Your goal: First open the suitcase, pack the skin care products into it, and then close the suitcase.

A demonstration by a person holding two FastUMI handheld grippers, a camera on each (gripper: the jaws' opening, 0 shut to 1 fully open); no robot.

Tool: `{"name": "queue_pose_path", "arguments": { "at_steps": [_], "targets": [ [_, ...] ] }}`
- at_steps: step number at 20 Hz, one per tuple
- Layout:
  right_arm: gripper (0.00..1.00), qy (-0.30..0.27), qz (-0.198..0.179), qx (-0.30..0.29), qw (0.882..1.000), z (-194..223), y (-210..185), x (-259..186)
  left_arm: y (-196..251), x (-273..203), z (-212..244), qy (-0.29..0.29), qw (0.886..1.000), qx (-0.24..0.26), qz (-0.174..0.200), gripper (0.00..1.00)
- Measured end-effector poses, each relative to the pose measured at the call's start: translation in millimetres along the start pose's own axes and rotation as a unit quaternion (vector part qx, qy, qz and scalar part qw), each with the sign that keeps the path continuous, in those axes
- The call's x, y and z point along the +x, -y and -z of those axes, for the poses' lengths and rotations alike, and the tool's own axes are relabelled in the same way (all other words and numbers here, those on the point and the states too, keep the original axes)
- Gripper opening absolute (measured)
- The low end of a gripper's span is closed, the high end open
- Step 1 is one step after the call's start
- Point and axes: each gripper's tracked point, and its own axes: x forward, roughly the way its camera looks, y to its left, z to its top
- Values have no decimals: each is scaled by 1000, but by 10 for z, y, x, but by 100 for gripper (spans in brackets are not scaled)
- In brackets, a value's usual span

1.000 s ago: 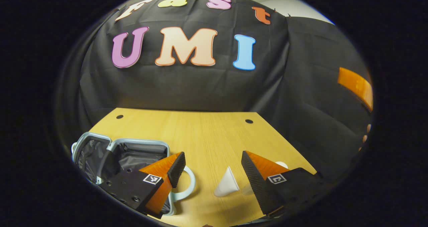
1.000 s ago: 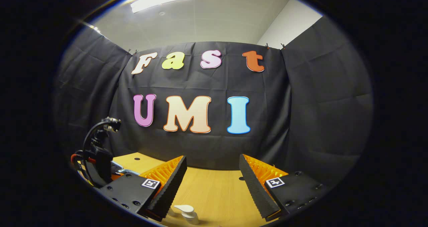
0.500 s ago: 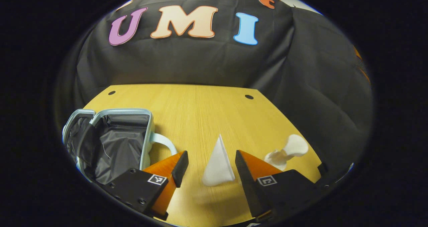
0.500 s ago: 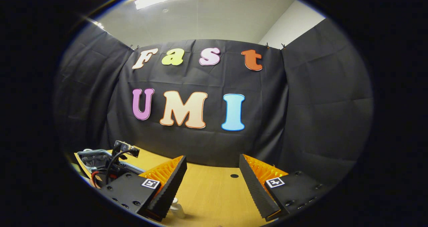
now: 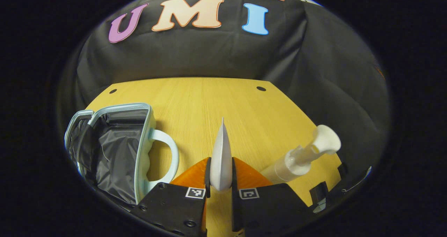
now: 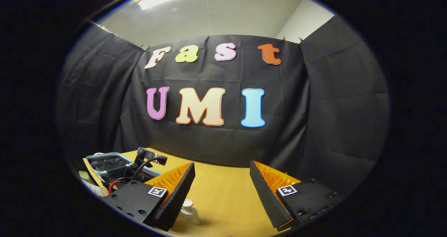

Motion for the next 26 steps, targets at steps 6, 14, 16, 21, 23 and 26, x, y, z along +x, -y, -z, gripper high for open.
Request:
{"name": "queue_pose_path", "arguments": {
  "at_steps": [6,14,16,21,23,26],
  "targets": [
    [99,-66,-34,21,997,708,-544,241,-163,-453,-509,43,999,19,10,20],
    [100,-146,-25,3,989,1673,-841,303,-481,-861,-851,67,997,32,16,20],
    [100,-173,-21,-10,985,1979,-854,291,-600,-941,-860,67,997,33,8,20],
    [79,-216,-11,-2,976,2413,-827,239,-935,-1116,-836,64,997,30,-20,20],
    [58,-234,-16,7,972,2374,-884,248,-1051,-1170,-825,64,997,25,-30,20],
    [57,-233,-38,34,971,2116,-1069,362,-1297,-1181,-751,55,997,18,-47,20]
  ]
}}
